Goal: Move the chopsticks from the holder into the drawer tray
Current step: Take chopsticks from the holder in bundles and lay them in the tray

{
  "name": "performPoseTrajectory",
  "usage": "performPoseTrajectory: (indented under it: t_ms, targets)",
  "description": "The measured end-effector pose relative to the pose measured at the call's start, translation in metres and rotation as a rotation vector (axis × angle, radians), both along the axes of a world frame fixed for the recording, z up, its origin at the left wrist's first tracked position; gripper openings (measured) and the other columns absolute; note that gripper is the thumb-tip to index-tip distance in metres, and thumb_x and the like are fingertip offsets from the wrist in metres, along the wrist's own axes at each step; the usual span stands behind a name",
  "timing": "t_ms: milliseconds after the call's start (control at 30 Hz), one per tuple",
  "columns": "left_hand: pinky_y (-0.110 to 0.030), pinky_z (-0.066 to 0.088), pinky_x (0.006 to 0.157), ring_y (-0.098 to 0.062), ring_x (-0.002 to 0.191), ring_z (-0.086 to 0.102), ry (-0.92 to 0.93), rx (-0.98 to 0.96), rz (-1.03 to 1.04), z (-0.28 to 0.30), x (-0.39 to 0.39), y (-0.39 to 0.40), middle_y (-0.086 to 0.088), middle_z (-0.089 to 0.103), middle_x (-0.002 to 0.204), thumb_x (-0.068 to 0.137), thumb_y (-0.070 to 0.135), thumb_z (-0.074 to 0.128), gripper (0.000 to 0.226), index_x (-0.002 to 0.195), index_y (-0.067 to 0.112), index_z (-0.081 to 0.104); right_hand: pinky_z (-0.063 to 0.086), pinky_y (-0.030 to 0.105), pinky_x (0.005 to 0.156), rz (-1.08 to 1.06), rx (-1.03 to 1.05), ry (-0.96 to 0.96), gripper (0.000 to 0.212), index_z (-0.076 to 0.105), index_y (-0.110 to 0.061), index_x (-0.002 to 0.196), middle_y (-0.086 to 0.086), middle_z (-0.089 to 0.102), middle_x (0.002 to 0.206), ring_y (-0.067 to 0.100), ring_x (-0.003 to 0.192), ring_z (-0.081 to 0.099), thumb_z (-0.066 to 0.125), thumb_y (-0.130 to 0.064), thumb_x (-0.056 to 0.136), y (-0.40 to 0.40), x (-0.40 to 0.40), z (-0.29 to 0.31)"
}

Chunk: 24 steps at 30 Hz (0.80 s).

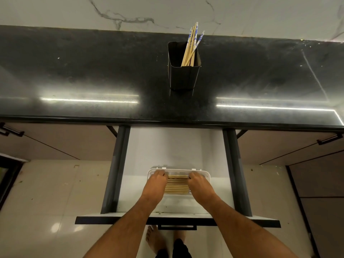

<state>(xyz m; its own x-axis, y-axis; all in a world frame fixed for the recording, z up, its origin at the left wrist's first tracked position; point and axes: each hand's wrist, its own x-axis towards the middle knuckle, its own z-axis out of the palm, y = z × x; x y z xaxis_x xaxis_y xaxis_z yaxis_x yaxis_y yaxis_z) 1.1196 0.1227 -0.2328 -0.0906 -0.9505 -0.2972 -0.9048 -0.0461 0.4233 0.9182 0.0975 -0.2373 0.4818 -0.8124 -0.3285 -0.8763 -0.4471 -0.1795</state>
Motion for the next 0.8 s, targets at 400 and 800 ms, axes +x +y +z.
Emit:
performPoseTrajectory:
  t_ms: [400, 800]
  targets:
    - [-0.032, 0.056, 0.099, -0.016, 0.109, 0.066, 0.164, -0.382, 0.188, 0.021, 0.01, -0.003, -0.001, 0.07, 0.119, 0.095, 0.012, 0.067, 0.027, 0.122, 0.012, 0.069, 0.054, 0.022, 0.074, -0.51, -0.366, -0.571, 0.01, 0.068, -0.012, 0.098, 0.001, 0.067, 0.087, 0.013, 0.077, 0.062, 0.06, -0.017, 0.099, -0.009, -0.021, 0.017]
    - [-0.027, 0.042, 0.051, -0.019, 0.07, 0.06, 0.532, 0.218, 1.147, 0.016, 0.019, -0.021, -0.014, 0.07, 0.092, 0.104, 0.023, 0.045, 0.032, 0.094, 0.007, 0.071, 0.051, 0.027, 0.053, -1.369, 0.257, -0.571, 0.041, 0.059, -0.008, 0.099, 0.009, 0.065, 0.079, 0.02, 0.066, 0.066, 0.033, -0.037, 0.11, -0.019, -0.021, 0.017]
